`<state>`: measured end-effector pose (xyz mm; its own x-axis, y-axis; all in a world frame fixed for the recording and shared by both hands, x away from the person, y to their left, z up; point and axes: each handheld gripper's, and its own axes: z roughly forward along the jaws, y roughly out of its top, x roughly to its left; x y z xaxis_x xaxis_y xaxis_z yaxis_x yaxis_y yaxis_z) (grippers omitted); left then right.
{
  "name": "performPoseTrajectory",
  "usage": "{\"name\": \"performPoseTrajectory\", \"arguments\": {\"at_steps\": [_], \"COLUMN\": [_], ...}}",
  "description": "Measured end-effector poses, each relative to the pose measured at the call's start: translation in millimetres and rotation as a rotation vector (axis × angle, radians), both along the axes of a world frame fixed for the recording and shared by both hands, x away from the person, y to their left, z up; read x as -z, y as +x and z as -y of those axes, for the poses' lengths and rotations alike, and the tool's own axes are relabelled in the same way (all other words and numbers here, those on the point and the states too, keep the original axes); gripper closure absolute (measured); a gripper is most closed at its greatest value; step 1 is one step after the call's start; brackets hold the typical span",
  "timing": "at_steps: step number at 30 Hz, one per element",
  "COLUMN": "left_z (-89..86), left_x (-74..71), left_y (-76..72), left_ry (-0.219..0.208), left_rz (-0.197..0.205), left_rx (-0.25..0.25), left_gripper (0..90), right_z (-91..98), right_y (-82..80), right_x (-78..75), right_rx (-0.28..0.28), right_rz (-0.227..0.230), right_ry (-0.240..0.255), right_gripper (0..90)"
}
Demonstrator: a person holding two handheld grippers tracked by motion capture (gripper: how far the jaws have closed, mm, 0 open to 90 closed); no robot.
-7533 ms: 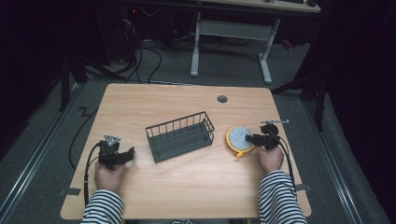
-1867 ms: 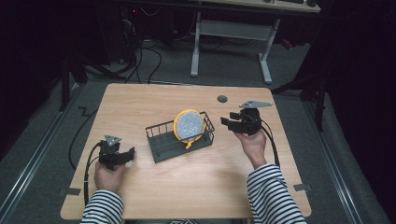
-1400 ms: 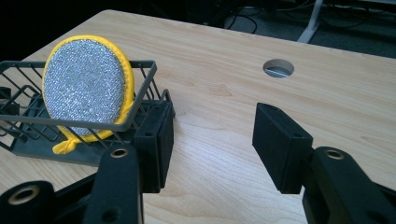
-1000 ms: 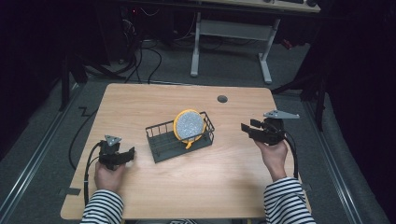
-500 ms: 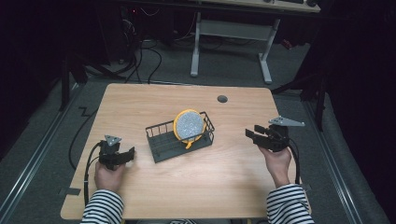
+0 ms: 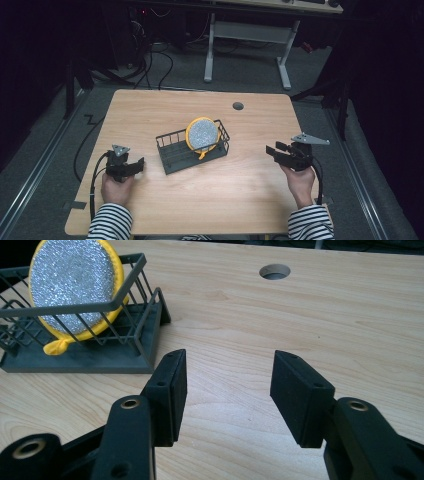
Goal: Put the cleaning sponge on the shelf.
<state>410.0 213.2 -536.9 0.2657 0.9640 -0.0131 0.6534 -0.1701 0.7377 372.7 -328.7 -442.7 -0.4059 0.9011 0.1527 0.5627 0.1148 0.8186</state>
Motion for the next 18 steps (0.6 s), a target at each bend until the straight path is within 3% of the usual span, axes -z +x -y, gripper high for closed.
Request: {"name": "performPoseTrajectory", "arguments": {"at_steps": [18], "left_z": [0.0], "left_x": [0.0], "left_y": [0.0], "left_ry": [0.000], "left_rz": [0.000], "left_rx": [0.000], "left_gripper": [26.5], "right_z": [2.5], "right_y": [-17.8], "right_x": [21.5], "right_rx": [0.003], "right_rz": [-0.019], "right_ry": [0.020], "right_gripper": [49.0]}}
